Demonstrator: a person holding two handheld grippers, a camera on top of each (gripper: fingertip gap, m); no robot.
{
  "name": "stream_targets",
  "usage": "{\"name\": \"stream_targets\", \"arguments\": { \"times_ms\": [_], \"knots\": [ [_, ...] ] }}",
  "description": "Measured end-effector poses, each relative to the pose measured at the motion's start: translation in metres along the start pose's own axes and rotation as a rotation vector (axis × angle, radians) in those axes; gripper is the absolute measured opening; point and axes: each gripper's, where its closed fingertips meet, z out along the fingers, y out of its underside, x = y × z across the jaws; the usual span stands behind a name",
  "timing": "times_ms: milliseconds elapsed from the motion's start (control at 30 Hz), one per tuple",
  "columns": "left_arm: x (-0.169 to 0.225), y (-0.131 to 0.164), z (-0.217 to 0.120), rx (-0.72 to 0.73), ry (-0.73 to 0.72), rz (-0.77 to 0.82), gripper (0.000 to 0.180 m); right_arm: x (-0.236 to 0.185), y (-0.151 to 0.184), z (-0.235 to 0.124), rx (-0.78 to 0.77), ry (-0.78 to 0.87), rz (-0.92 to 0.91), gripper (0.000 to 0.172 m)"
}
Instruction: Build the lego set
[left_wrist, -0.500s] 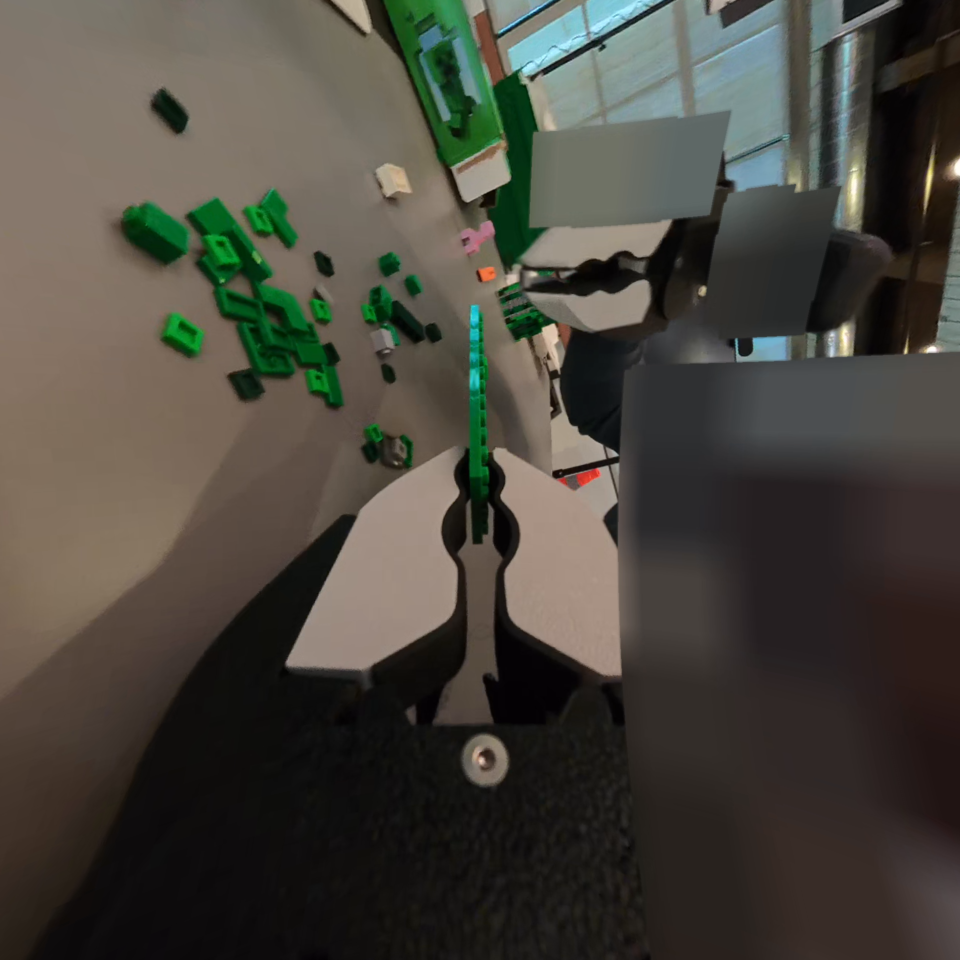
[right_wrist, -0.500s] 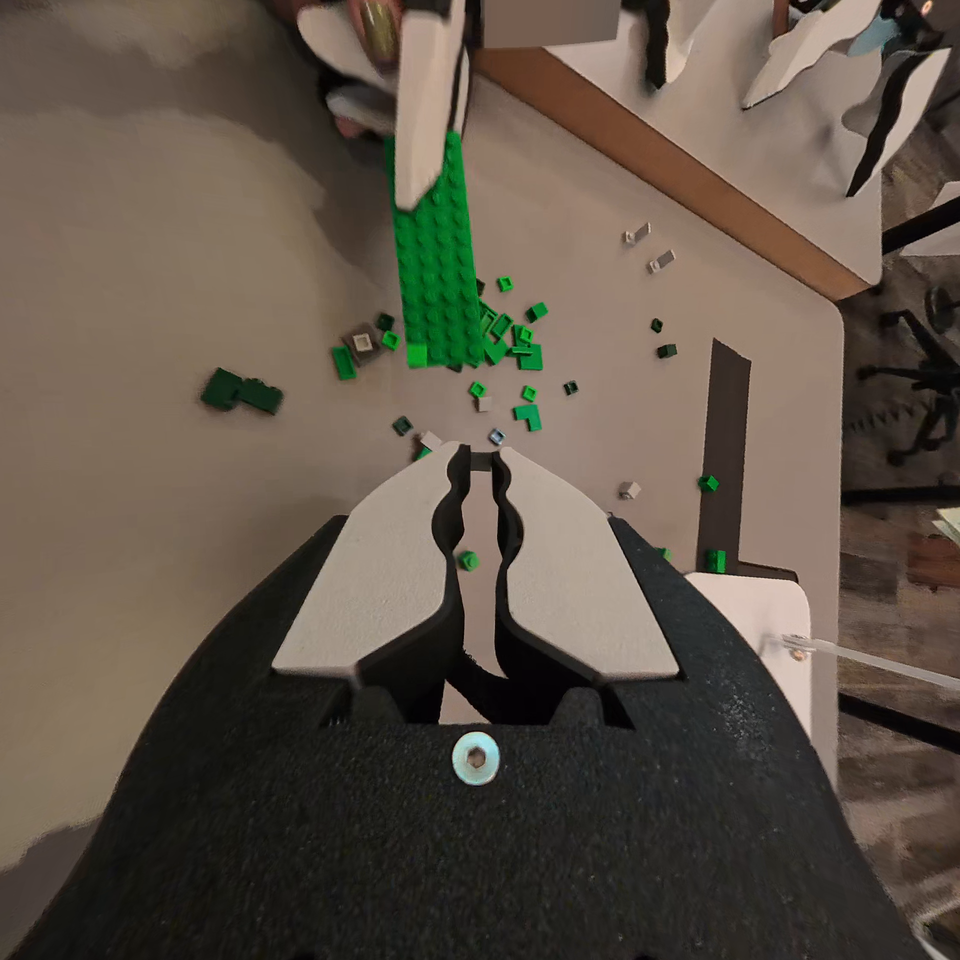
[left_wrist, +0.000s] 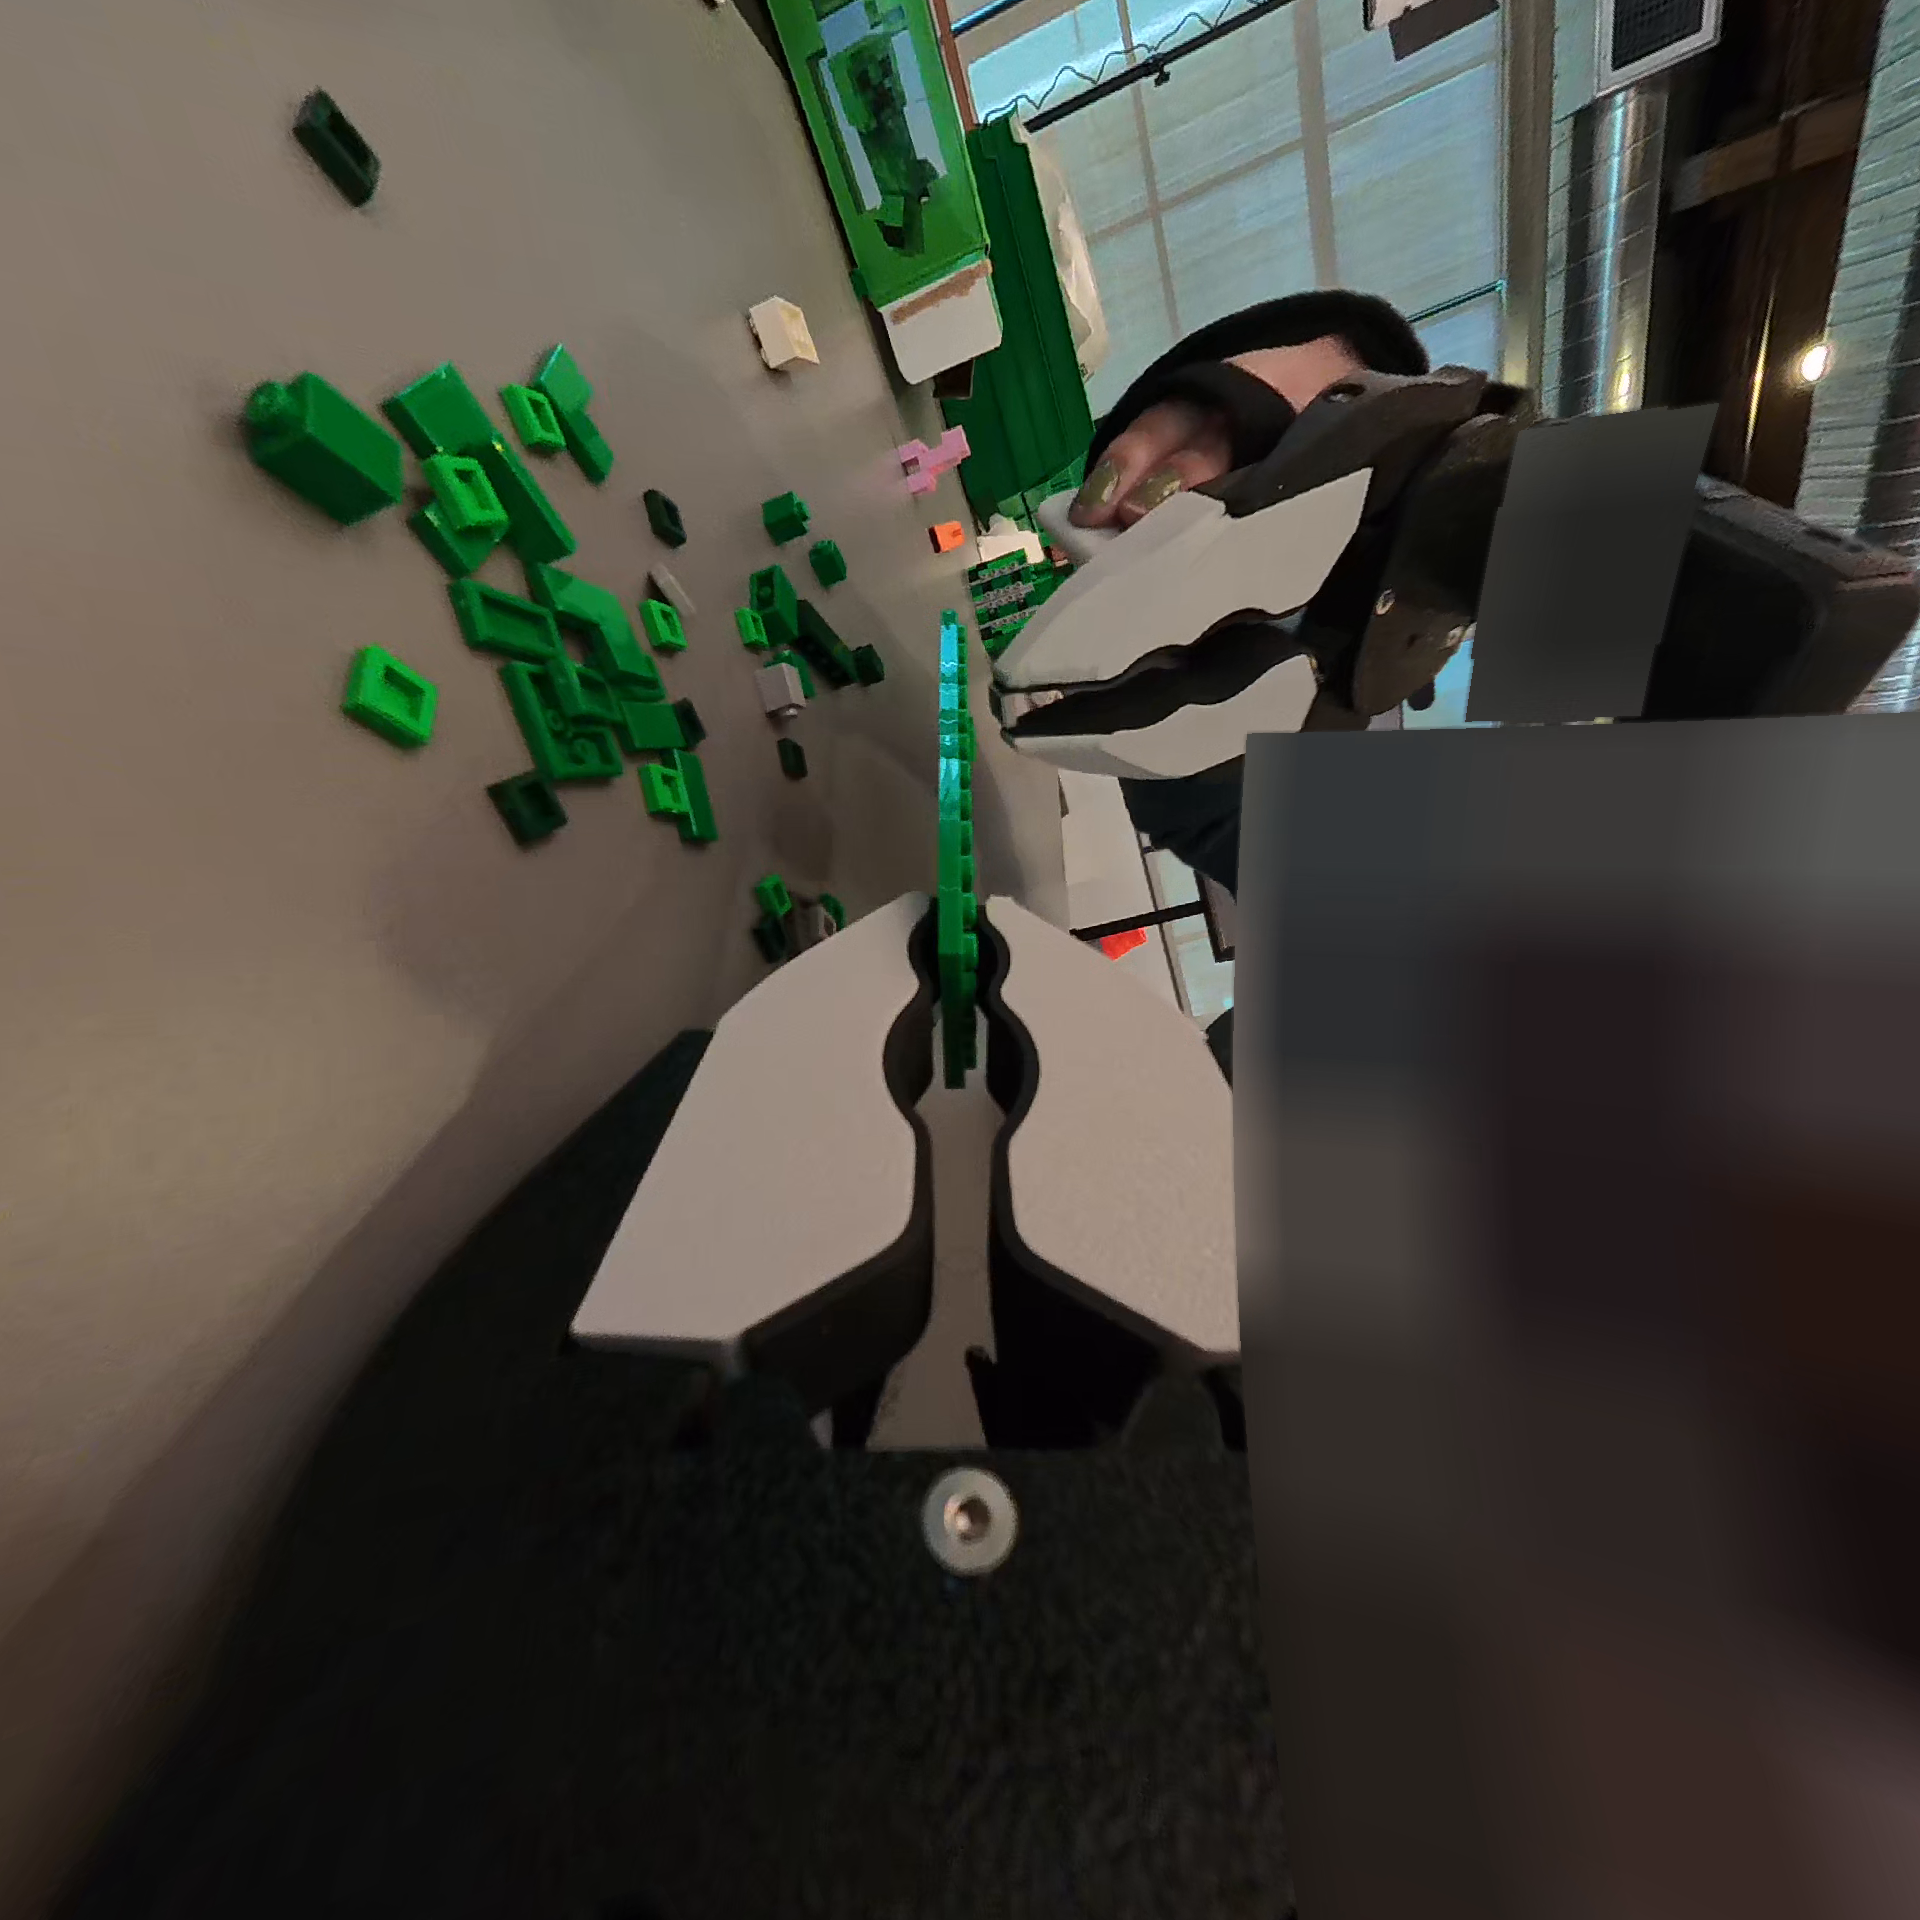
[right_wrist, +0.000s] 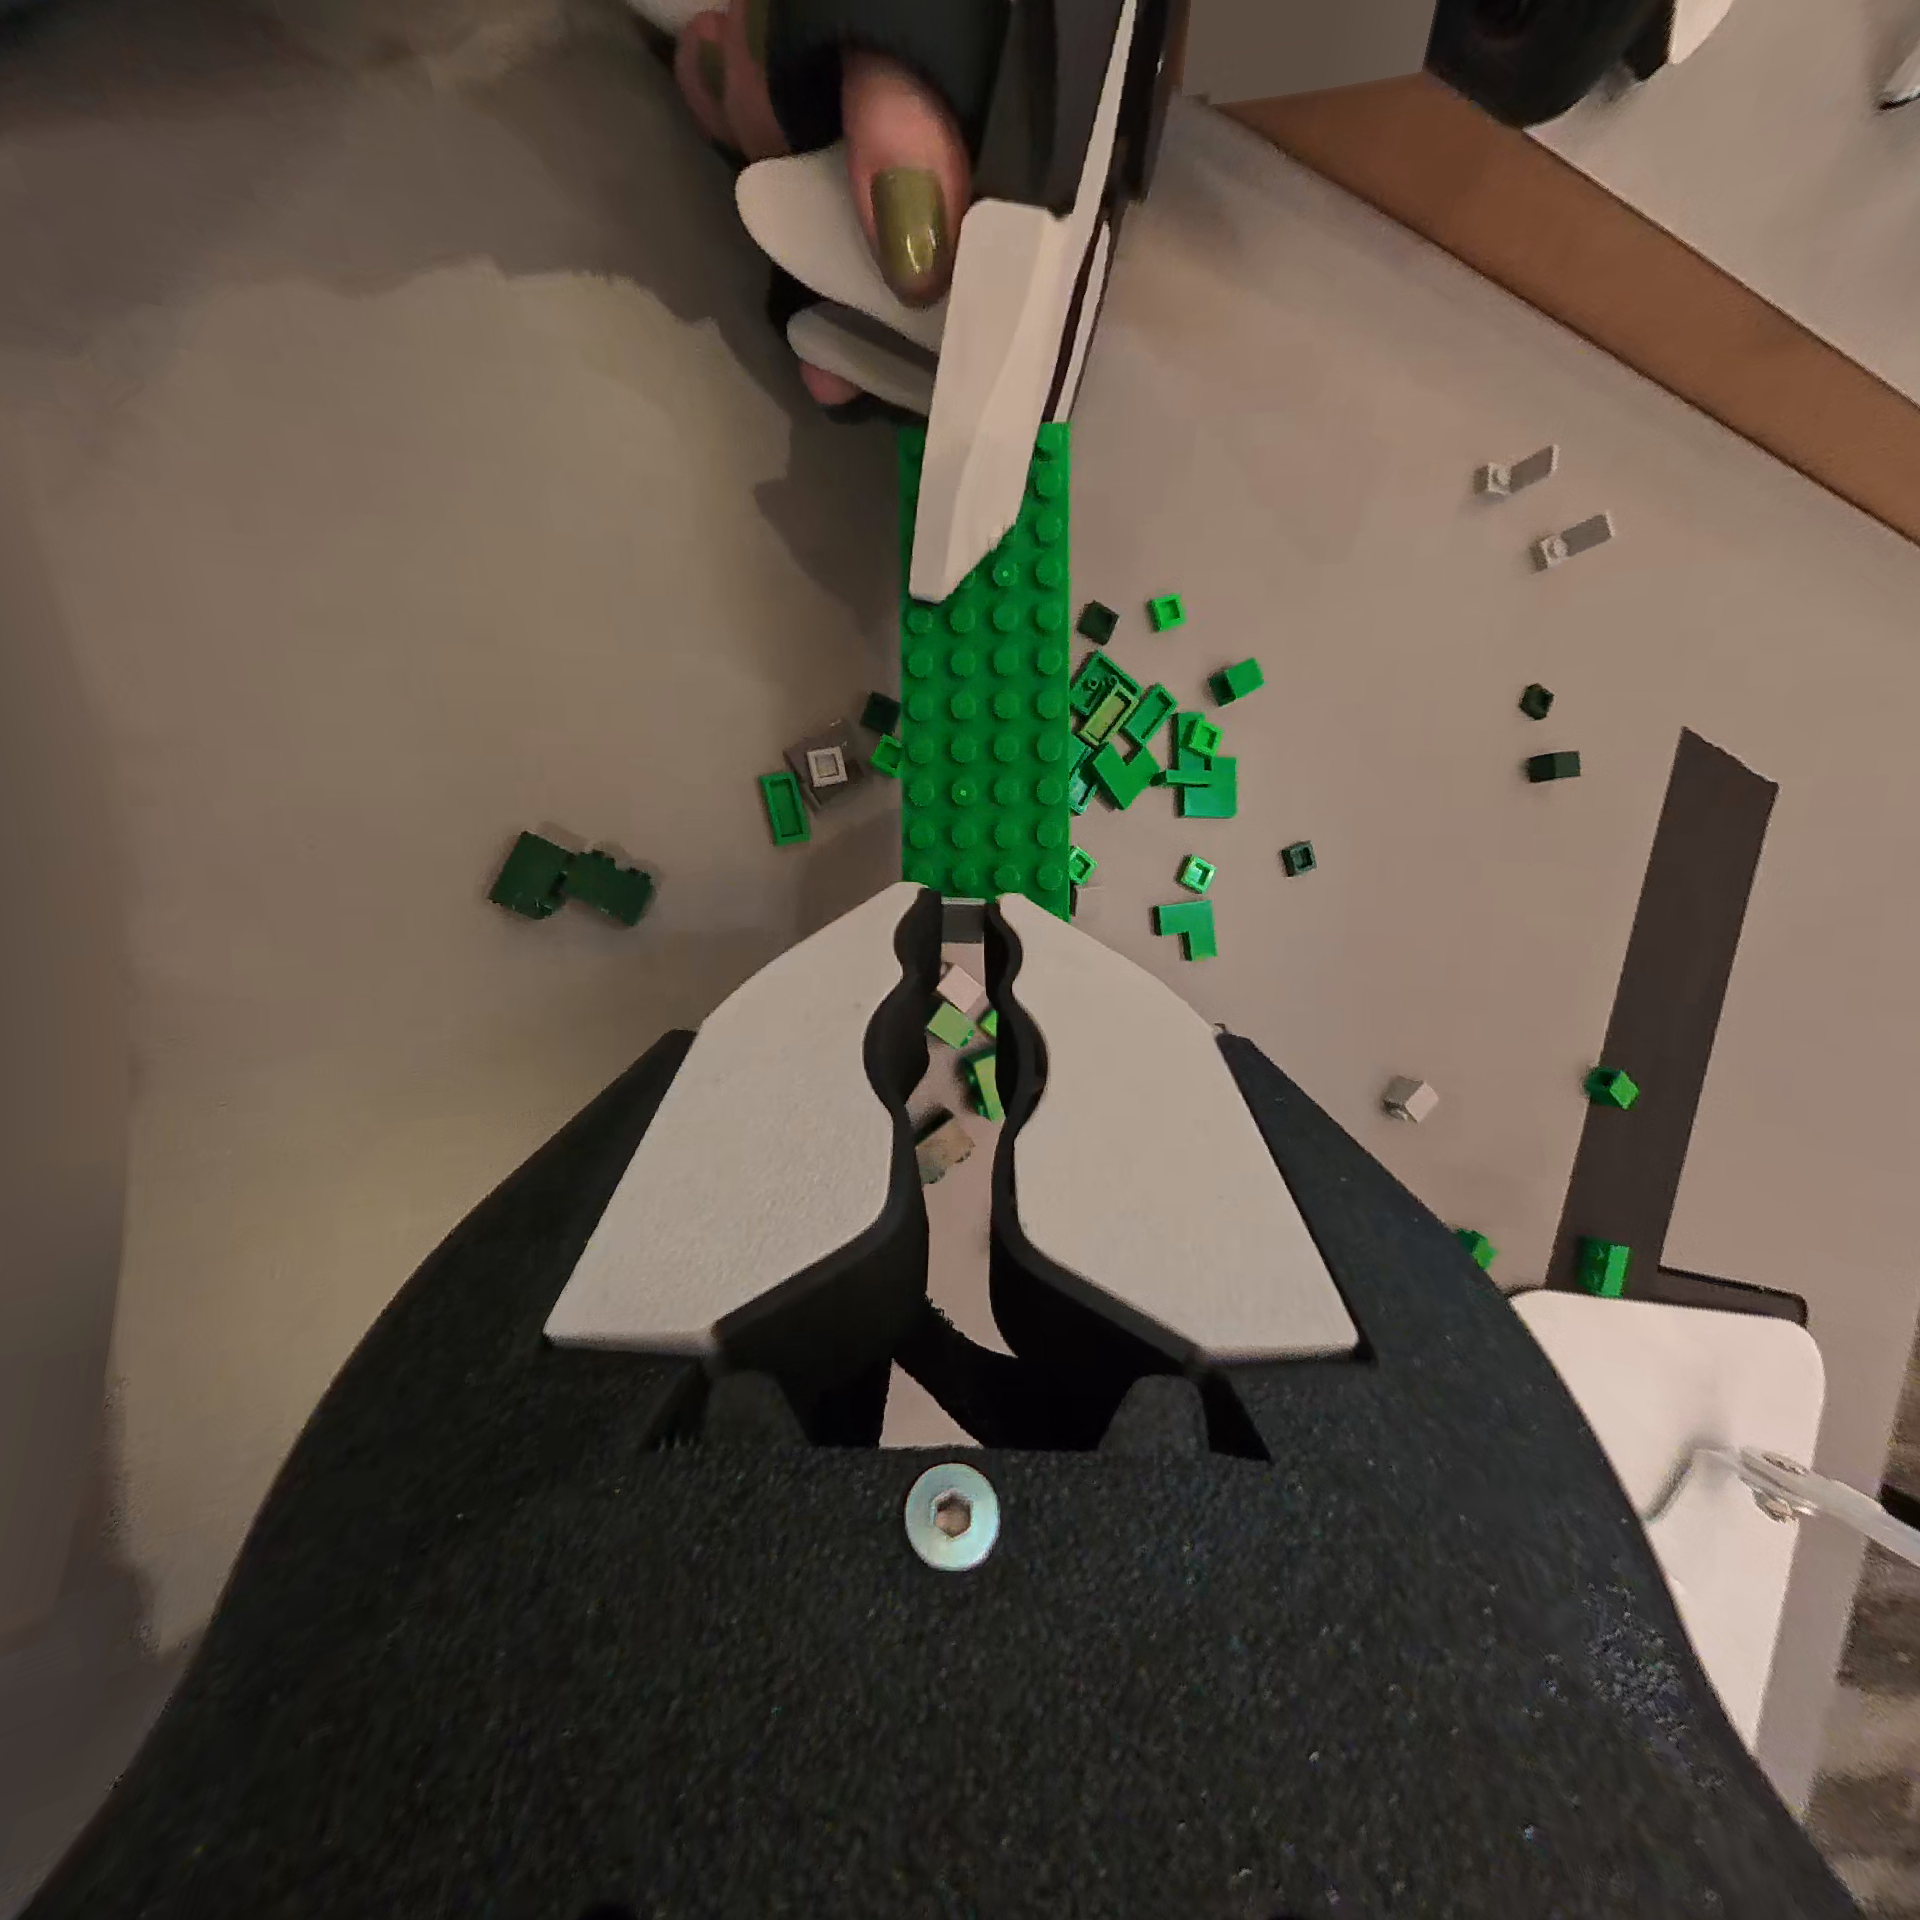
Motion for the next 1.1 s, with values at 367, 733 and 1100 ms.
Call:
{"name": "stream_targets", "arguments": {
  "times_ms": [367,733,1100],
  "knots": [
    [-0.001,0.000,0.000,-0.002,0.000,-0.018,0.004,0.001,0.004,0.006,-0.088,0.030,-0.048,0.007],
    [-0.001,0.000,0.000,-0.003,0.001,-0.017,0.004,0.002,0.003,0.006,-0.096,0.008,-0.029,0.009],
    [0.000,0.000,-0.001,0.002,0.004,-0.015,0.004,0.013,-0.003,-0.016,0.065,0.099,0.159,0.019]
  ]
}}
